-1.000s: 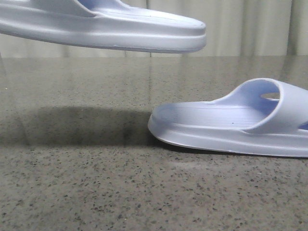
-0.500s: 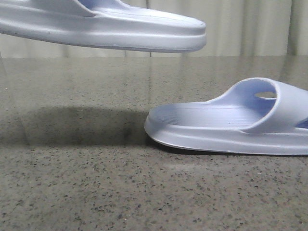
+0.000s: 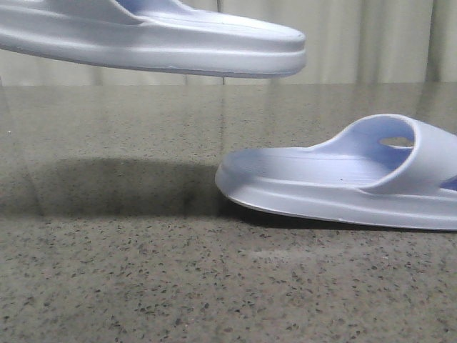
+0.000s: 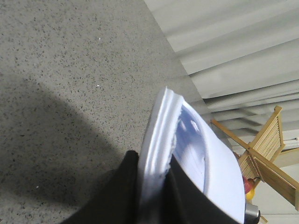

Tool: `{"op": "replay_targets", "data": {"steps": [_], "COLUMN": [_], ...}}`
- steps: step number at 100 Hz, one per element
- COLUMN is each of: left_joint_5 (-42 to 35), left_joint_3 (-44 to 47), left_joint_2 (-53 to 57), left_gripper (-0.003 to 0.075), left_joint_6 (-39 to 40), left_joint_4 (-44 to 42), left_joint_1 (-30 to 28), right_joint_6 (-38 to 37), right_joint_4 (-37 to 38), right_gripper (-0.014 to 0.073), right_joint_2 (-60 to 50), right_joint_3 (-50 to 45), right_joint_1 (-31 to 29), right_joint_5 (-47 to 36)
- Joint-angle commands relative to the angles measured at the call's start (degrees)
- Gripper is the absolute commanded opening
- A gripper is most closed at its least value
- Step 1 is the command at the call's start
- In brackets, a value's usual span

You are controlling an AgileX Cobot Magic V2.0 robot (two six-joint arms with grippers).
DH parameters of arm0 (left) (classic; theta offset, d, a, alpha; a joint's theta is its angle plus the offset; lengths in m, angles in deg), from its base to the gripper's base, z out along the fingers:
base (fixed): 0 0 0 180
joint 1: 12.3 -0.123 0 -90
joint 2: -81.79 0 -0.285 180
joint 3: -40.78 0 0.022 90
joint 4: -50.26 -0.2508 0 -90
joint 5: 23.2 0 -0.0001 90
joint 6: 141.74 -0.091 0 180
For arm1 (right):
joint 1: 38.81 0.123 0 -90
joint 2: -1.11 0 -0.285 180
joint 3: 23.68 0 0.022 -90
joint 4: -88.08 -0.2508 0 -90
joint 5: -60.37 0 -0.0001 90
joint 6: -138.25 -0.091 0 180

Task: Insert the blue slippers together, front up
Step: 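Lower the right gripper and grasp the heel of the other slipper, then lift the second slipper with the right gripper toward the left gripper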

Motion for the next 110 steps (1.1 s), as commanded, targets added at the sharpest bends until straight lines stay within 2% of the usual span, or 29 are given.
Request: {"op": "replay_targets", "data": {"steps": [1,9,26,60,85,110], "left_joint_5": [-0.97,-0.97,-0.97,-1.07,-0.96,-0.96], "left_joint_3": [-1.57,-1.57,-1.57,-1.57,-1.57,-1.57], "left_joint_2": [0.30,0.30,0.30,0.30,0.30,0.30], "left_gripper": [0.0016,0.0016,0.0016,0.0016,0.0016,0.0016], "left_joint_6": [0.56,0.56,0.56,0.56,0.56,0.56], "left_joint_4": [3.12,3.12,3.12,3.24,3.59,4.15], "left_joint_1": [0.44,0.44,0.44,0.44,0.44,0.44], "right_joint_6": [0.77,0.77,0.77,0.77,0.77,0.77], "right_joint_4": [-0.45,-0.45,-0.45,-1.49,-7.44,-8.60], "right_gripper": [0.0156,0.0092,-0.0106,-0.0107,-0.0106,-0.0106], "right_joint_2": [0.39,0.39,0.28,0.04,0.04,-2.82], "right_joint_3": [0.78,0.78,0.78,2.48,4.74,9.66], "right_joint_1": [-0.45,-0.45,-0.45,-0.45,-0.45,-0.45], "right_joint_5": [1.51,1.39,-0.11,-11.14,-24.46,-28.99]}}
